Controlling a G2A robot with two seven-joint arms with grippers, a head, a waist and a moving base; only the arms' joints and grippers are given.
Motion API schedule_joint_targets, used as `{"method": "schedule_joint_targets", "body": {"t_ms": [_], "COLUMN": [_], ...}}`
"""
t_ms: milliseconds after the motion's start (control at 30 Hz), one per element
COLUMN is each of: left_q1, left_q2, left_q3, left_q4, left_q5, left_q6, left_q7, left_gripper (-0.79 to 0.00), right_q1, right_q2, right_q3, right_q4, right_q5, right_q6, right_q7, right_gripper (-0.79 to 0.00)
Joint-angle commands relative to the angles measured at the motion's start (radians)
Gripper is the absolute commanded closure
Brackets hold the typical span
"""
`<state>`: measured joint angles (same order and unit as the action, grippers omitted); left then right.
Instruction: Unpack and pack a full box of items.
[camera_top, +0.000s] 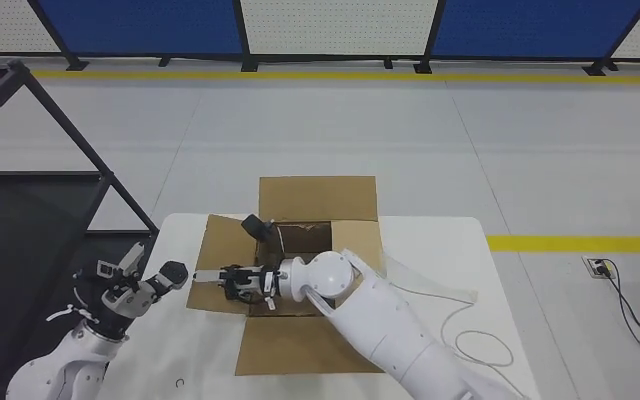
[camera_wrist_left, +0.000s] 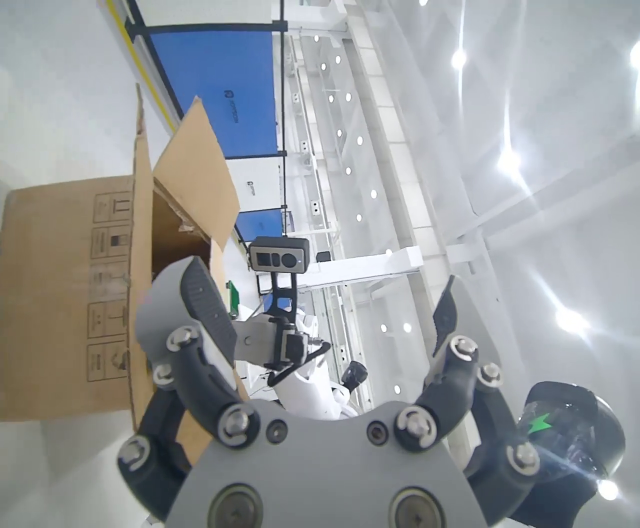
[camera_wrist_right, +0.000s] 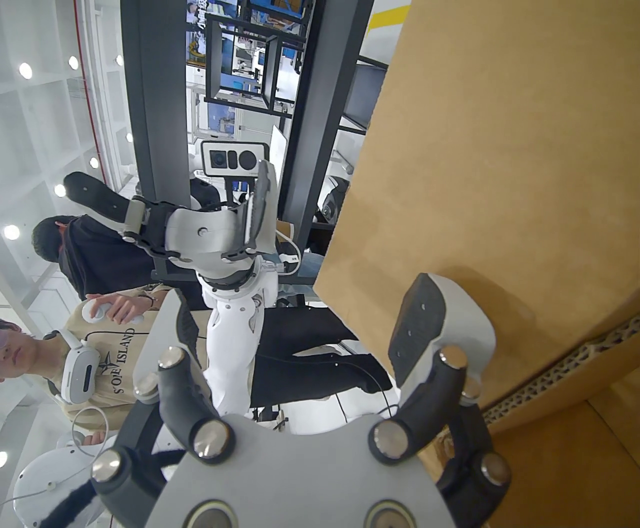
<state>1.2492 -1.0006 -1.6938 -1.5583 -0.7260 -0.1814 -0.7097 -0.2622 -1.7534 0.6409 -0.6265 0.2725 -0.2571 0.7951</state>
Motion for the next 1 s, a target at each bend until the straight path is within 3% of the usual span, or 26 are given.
{"method": "schedule_joint_targets", "body": {"t_ms": [0, 233, 400, 600, 767, 967], "left_q1": [-0.020, -0.085, -0.093, -0.092, -0.103, -0.120], "left_q2": [0.000, -0.001, -0.005, -0.009, -0.011, -0.014], "left_q3": [0.017, 0.074, 0.100, 0.138, 0.165, 0.188], "left_q4": [0.024, 0.092, 0.094, 0.075, 0.070, 0.082], "left_q5": [0.023, 0.100, 0.150, 0.190, 0.229, 0.271], "left_q6": [0.024, 0.070, 0.076, 0.112, 0.149, 0.166], "left_q7": [-0.011, -0.019, 0.038, 0.052, 0.067, 0.090], "left_gripper": [-0.785, -0.785, -0.785, -0.785, -0.785, -0.785], "right_q1": [0.002, -0.003, -0.014, -0.060, -0.139, -0.239], "right_q2": [0.000, 0.002, 0.013, 0.052, 0.096, 0.147], "right_q3": [0.007, 0.031, 0.072, 0.159, 0.261, 0.378], "right_q4": [0.012, 0.019, -0.012, -0.107, -0.217, -0.356], "right_q5": [0.000, -0.013, -0.012, 0.009, 0.081, 0.092], "right_q6": [-0.008, -0.020, -0.076, -0.189, -0.282, -0.300], "right_q7": [0.010, 0.020, 0.006, 0.040, 0.157, 0.214], "right_gripper": [-0.785, -0.785, -0.785, -0.785, -0.785, -0.785]}}
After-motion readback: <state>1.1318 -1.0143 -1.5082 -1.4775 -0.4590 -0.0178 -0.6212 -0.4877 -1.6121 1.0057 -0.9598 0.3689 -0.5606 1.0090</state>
